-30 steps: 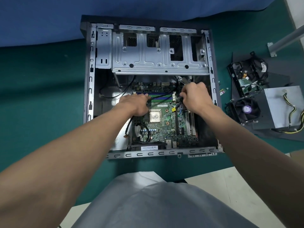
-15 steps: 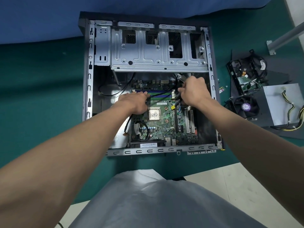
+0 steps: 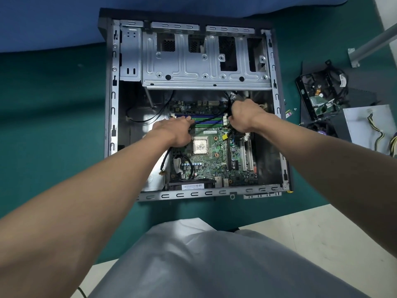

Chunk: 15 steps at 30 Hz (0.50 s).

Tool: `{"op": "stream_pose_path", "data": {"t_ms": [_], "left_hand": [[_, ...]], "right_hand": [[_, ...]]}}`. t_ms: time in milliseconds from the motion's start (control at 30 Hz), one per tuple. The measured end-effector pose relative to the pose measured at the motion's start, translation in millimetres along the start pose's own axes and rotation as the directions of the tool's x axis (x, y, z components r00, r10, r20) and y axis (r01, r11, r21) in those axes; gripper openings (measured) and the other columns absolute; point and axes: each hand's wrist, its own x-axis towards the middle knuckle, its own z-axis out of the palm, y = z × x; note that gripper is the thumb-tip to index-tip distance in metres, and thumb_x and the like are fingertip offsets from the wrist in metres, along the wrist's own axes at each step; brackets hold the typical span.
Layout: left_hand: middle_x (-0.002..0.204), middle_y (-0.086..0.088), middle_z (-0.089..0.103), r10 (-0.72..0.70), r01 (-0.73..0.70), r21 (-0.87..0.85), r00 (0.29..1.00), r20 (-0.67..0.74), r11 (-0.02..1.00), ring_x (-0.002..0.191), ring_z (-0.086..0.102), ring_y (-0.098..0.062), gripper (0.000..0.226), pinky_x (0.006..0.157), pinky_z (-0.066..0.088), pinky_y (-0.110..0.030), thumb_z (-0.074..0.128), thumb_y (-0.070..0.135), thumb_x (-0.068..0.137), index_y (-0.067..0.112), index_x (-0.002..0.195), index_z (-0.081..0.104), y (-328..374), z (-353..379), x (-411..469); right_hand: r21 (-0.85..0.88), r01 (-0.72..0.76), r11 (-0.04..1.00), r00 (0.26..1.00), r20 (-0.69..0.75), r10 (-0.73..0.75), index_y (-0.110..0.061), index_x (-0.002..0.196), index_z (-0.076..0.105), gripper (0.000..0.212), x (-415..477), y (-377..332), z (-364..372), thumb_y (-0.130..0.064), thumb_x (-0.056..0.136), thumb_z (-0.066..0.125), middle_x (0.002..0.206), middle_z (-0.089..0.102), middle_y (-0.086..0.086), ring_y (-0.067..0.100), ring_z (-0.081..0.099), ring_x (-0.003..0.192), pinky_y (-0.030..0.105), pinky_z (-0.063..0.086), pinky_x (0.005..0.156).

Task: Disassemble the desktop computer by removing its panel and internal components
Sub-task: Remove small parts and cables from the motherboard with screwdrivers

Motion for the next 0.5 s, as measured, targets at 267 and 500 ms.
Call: {"op": "stream_pose_path", "data": {"t_ms": [267, 500], "left_hand": [[0.162, 0.006, 0.006, 0.001, -0.001, 0.005, 1.000, 0.003, 1.000, 0.147, 0.018, -0.021, 0.060, 0.115, 0.022, -0.038, 0.041, 0.036, 0.101, 0.031, 0.154, 0.013, -1, 1, 2], [0.162, 0.006, 0.007, 0.002, -0.002, 0.010, 1.000, 0.000, 1.000, 0.147, 0.018, -0.021, 0.060, 0.115, 0.023, -0.037, 0.041, 0.038, 0.101, 0.030, 0.154, 0.014, 0, 0, 1]], "right_hand": [[-0.158, 0.223, 0.962, 0.975, 0.045, -0.219, -0.002, 0.064, 0.045, 0.028, -8, 12, -2, -0.002, 0.091, 0.036, 0.064, 0.041, 0.008, 0.022, 0.047, 0.057, 0.032, 0.039, 0.053], [-0.379, 0.259, 0.888, 0.964, 0.042, -0.263, -0.005, 0.076, 0.055, 0.030, -4, 10, -7, -0.021, 0.098, 0.042, 0.073, 0.048, 0.011, 0.026, 0.046, 0.069, 0.038, 0.047, 0.068]]}}
